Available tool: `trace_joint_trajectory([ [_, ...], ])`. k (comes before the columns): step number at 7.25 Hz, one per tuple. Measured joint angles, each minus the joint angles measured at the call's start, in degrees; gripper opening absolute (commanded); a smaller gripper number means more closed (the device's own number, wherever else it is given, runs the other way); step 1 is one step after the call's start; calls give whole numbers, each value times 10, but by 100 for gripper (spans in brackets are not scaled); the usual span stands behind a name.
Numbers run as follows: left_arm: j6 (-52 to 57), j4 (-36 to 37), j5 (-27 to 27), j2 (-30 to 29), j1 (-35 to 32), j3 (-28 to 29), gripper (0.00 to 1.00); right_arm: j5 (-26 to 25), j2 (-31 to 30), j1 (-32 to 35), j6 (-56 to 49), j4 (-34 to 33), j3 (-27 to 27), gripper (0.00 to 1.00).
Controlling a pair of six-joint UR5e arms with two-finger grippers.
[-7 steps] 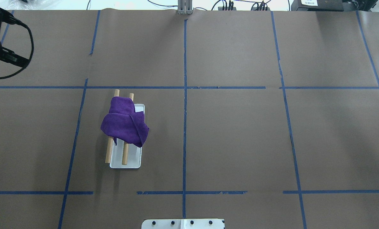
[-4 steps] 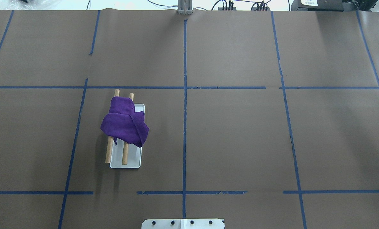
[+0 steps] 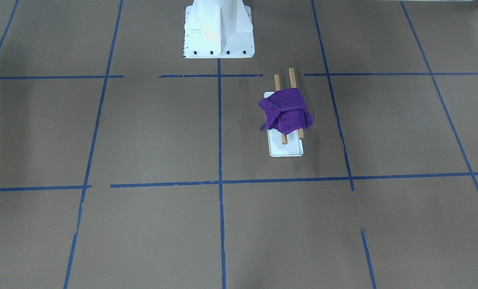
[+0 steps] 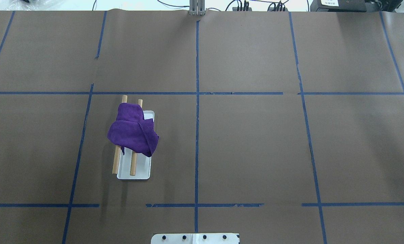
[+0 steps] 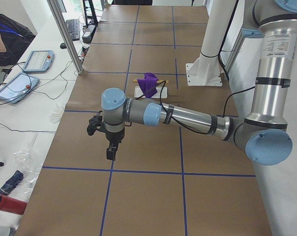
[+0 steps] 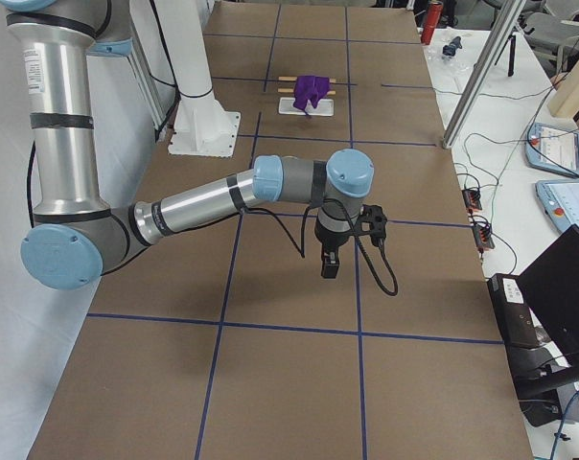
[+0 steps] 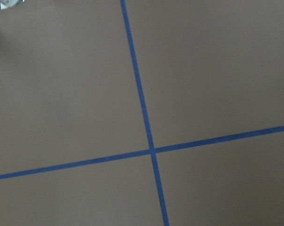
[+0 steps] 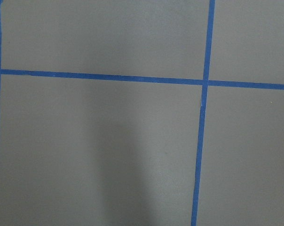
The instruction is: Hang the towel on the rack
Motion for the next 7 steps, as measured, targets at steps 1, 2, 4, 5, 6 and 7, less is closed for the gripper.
trace_joint_trajectory([
  [1,2,2,-20,23,-6,5,100,1,0,6,0,0,-8,100],
  [2,1,2,-31,45,-8,7,100,1,-1,10,0,0,-12,100],
  [4,-3,2,-40,66,-8,10,100,1,-3,15,0,1,-18,100],
  [5,-5,2,-43,68,-8,9,100,1,-5,17,-1,0,-24,100],
  [6,-6,2,-45,69,-8,8,100,2,-6,18,-3,4,-36,100],
  [7,-6,1,-45,69,-8,6,100,3,-7,21,-5,27,-61,100],
])
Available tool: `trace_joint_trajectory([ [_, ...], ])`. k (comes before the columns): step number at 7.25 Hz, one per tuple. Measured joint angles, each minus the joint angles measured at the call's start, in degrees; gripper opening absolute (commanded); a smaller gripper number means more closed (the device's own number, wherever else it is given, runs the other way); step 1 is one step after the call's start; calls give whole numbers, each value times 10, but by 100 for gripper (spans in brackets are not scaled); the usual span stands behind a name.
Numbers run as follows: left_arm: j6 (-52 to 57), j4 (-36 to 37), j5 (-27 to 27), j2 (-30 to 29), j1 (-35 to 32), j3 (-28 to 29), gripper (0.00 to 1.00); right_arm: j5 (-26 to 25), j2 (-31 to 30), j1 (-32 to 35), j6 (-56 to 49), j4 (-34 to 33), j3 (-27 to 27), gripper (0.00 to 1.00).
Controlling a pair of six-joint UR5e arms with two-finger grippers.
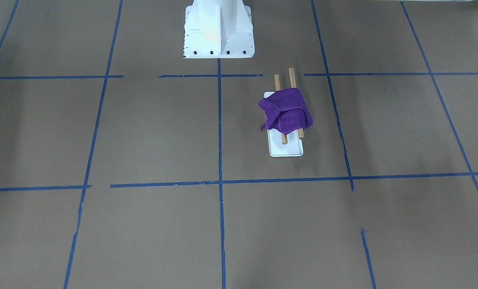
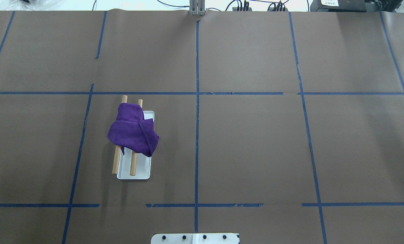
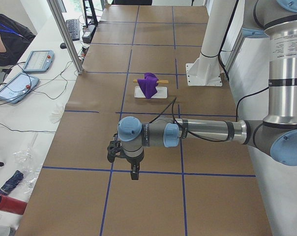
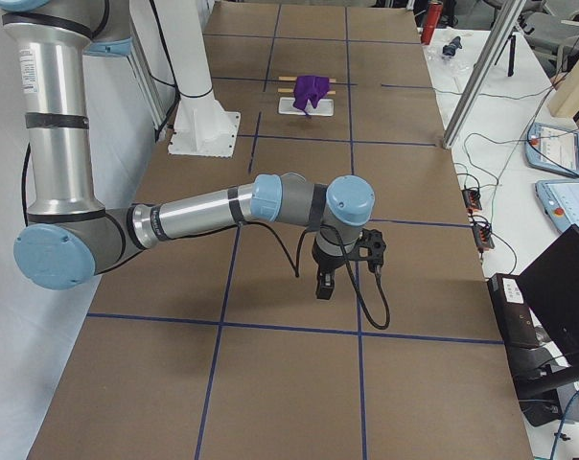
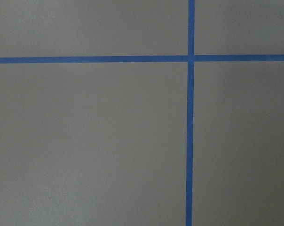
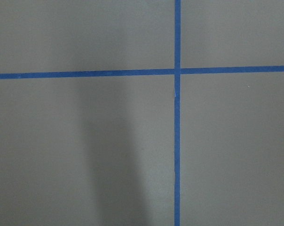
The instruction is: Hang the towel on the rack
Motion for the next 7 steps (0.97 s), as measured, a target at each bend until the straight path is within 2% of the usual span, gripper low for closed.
trace_joint_trajectory([
  [2,0,0,0,0,0,-3,100,4,-6,12,-4,102,-77,100],
  [3,0,0,-1,0,0,-6,100,4,-16,15,-5,132,-92,100],
  [7,0,0,0,0,0,-12,100,-2,-50,17,-6,154,-88,100],
])
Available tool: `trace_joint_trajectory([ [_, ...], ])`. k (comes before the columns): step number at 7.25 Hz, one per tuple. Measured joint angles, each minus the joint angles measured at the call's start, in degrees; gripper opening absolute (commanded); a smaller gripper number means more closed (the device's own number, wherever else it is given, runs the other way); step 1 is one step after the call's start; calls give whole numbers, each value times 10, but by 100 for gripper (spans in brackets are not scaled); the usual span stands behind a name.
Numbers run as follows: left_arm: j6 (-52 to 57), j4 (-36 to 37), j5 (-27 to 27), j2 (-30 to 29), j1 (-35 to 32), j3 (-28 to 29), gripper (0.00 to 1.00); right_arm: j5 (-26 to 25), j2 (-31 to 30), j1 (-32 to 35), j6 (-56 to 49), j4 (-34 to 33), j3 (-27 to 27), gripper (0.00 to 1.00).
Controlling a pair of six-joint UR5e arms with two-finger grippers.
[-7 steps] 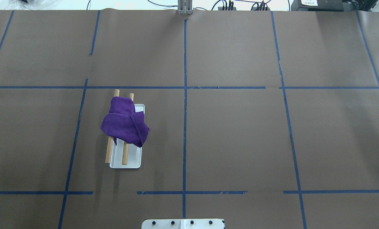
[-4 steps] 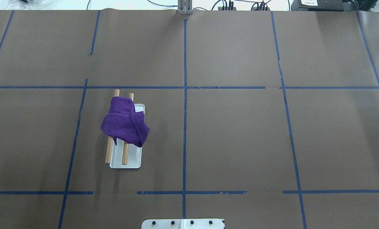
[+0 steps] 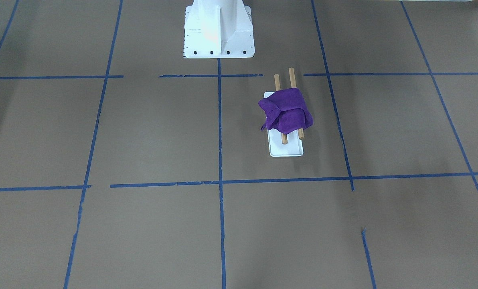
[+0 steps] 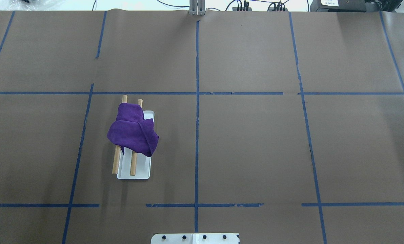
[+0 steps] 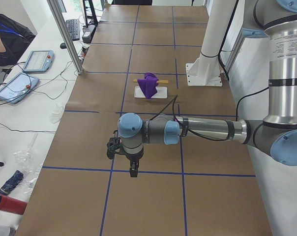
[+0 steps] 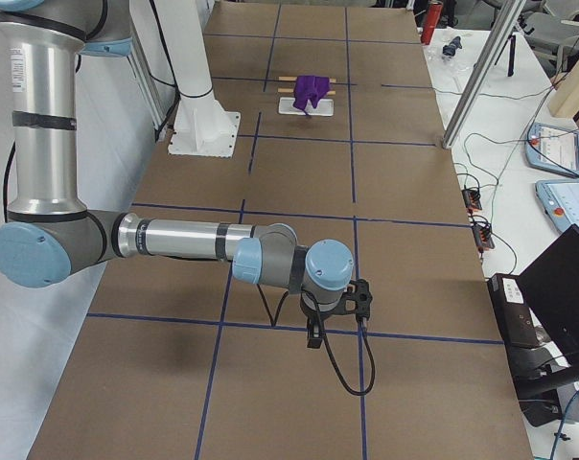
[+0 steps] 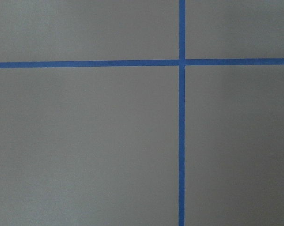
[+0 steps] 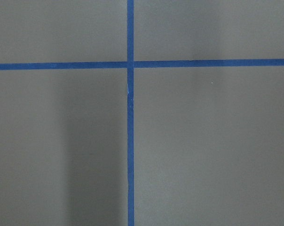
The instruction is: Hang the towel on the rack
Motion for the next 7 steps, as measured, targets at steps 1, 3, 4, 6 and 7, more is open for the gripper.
trace_joint_trajectory([
  [1,0,0,0,-1,0,0,100,-2,-2,0,0,3,0,100],
  [3,0,-1,0,-1,0,-1,100,-6,-2,-1,2,10,-1,100],
  [4,0,-1,0,-1,0,0,100,-6,-2,-1,3,11,-2,100],
  [6,1,-1,1,-1,0,0,100,-5,-2,-1,3,11,-3,100],
  [7,1,-1,1,-1,0,1,100,-4,-2,-1,3,11,-3,100],
])
